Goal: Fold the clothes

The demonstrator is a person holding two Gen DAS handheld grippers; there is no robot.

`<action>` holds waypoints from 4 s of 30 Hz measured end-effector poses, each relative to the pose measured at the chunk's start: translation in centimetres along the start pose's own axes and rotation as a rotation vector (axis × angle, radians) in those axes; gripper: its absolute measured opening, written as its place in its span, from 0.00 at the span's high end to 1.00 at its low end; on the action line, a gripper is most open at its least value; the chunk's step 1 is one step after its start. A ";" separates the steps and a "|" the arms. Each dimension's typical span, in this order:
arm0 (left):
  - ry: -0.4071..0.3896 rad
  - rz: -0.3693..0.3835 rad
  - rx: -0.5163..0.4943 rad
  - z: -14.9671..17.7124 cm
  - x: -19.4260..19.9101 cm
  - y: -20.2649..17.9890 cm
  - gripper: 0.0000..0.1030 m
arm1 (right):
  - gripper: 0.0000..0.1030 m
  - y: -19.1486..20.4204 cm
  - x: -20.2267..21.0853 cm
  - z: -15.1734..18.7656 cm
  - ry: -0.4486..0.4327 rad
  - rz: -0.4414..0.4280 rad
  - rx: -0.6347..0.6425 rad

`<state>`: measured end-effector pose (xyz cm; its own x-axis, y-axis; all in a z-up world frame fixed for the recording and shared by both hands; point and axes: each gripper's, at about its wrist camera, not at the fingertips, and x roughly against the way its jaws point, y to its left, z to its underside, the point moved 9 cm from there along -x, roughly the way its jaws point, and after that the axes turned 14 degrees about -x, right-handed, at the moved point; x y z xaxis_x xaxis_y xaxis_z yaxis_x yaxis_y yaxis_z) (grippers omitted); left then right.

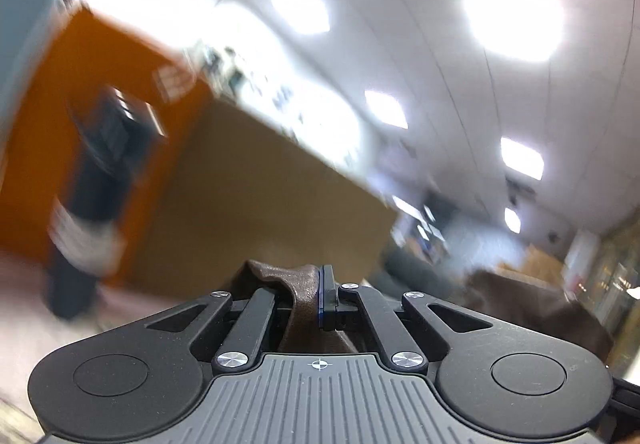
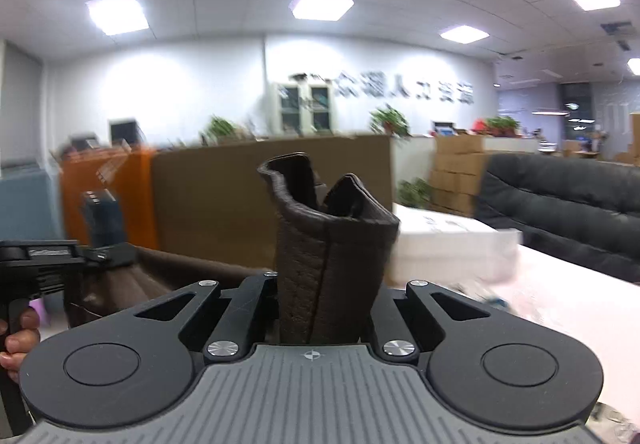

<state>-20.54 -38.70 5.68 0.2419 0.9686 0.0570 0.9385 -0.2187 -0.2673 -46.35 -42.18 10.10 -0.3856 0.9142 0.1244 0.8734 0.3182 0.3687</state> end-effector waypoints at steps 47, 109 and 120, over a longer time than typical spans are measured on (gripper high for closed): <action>0.306 0.208 -0.042 10.1 26.8 7.1 0.51 | 0.07 0.7 4.6 10.4 0.451 -0.476 0.166; 0.357 -0.071 -0.100 10.0 33.4 10.4 0.36 | 0.12 -3.7 26.6 15.5 0.307 -0.484 -0.263; 0.566 -0.035 0.044 11.8 19.3 15.5 0.35 | 0.21 -6.2 16.8 16.3 0.407 -0.227 -0.465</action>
<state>-4.23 -22.01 -8.66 0.3162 0.7585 0.5698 0.9402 -0.1704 -0.2949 -53.35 -24.71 -5.10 -0.7064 0.6403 0.3017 0.5729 0.2668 0.7750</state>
